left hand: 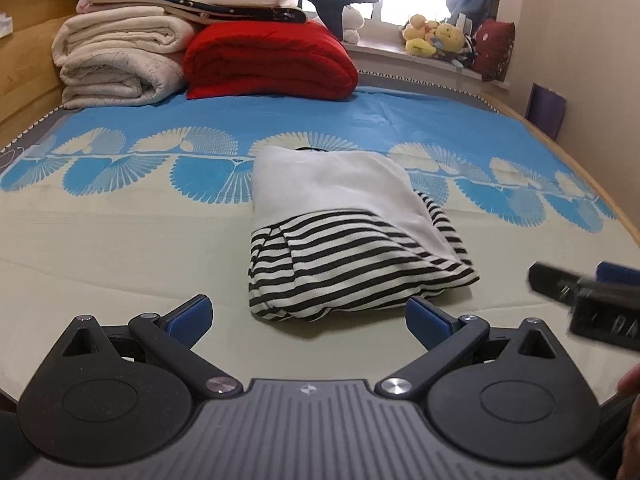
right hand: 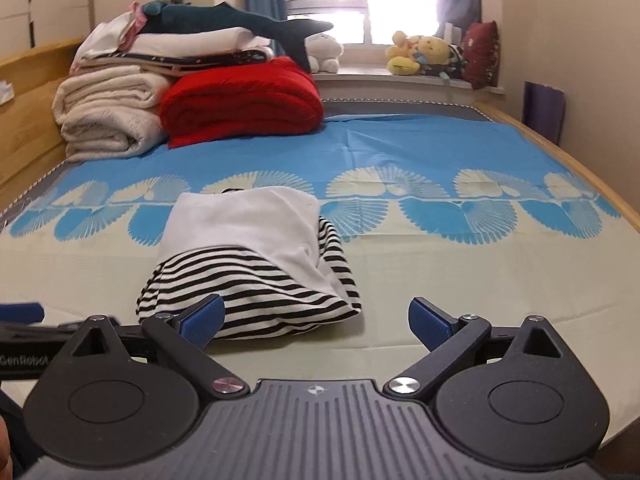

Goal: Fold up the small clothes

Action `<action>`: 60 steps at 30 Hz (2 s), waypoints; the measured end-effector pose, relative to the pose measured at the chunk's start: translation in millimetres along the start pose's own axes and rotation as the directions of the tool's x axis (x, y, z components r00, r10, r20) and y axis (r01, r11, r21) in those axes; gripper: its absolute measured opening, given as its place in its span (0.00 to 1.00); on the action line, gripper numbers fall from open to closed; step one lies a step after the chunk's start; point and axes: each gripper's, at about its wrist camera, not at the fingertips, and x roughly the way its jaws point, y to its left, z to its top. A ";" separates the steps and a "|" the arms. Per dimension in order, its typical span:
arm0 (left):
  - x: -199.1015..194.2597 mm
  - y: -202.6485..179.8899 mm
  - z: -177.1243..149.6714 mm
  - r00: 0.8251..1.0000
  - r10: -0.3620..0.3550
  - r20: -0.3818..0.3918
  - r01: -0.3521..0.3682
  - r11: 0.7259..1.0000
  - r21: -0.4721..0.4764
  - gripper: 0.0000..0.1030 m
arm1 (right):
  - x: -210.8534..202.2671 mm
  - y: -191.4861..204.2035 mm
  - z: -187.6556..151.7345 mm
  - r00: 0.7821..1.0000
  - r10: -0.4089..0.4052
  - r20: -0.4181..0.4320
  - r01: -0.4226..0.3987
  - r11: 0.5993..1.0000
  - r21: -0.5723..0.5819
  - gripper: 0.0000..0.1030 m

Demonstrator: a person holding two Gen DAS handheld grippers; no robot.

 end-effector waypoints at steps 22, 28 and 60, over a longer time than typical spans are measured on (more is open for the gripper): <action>-0.3 5.3 -0.7 1.000 -0.007 0.020 0.007 1.000 -0.003 1.00 | 15.1 16.6 0.2 1.000 -0.010 -0.013 0.010 1.000 -0.015 0.95; 0.3 5.3 -1.5 1.000 -0.010 0.021 0.010 1.000 0.003 1.00 | 15.1 19.4 0.3 1.000 -0.020 -0.010 0.020 1.000 -0.022 0.95; 0.3 7.2 -0.7 1.000 -0.010 0.026 0.010 1.000 0.006 1.00 | 15.2 19.7 0.4 1.000 -0.020 -0.016 0.020 1.000 -0.022 0.94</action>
